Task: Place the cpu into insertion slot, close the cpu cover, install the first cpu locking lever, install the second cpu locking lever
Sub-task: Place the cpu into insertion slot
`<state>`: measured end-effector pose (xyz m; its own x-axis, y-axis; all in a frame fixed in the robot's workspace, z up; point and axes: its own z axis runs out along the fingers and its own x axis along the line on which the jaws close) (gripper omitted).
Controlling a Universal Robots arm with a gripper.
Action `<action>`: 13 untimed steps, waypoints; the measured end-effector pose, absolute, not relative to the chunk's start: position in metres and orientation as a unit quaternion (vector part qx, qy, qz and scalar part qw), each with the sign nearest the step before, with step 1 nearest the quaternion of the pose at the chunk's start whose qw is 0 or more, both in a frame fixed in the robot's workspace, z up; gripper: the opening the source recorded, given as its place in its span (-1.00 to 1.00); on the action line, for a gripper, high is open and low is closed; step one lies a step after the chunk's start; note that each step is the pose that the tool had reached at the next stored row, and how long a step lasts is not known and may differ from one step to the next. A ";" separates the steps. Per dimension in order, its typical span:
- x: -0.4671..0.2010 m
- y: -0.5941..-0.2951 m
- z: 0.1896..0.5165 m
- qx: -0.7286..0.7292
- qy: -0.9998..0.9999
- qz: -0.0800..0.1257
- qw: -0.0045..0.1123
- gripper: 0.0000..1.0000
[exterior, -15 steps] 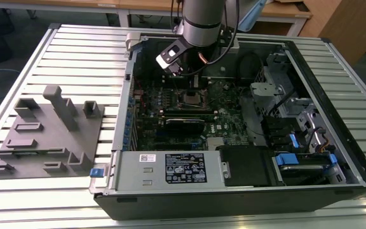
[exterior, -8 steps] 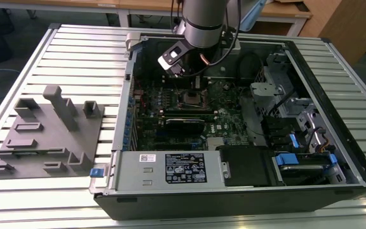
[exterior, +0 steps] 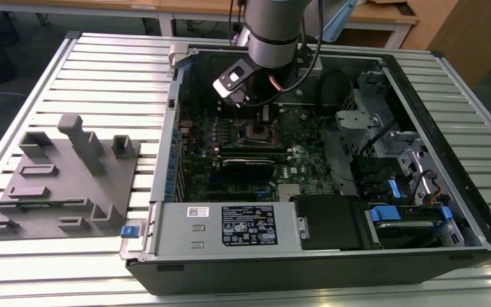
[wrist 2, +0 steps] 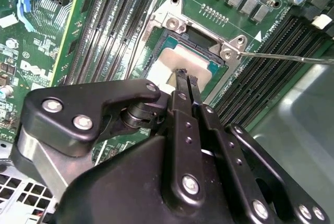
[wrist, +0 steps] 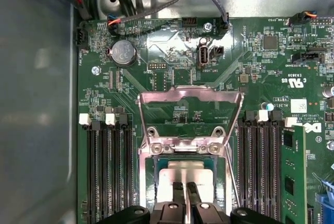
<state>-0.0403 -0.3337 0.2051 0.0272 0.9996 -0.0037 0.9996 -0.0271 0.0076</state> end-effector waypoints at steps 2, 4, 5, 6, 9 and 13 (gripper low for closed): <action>-0.040 -0.334 0.204 0.715 0.699 0.001 0.004 -0.67; -0.040 -0.334 0.204 0.714 0.700 0.001 0.004 -0.67; -0.040 -0.334 0.203 0.714 0.700 0.001 0.004 -0.67; -0.040 -0.334 0.203 0.713 0.701 0.001 0.004 -0.67; -0.040 -0.334 0.203 0.713 0.701 0.001 0.004 -0.67; -0.040 -0.334 0.202 0.712 0.702 0.001 0.004 -0.67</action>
<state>-0.0403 -0.3337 0.2020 0.0146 0.9999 -0.0037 0.9999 -0.0146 0.0076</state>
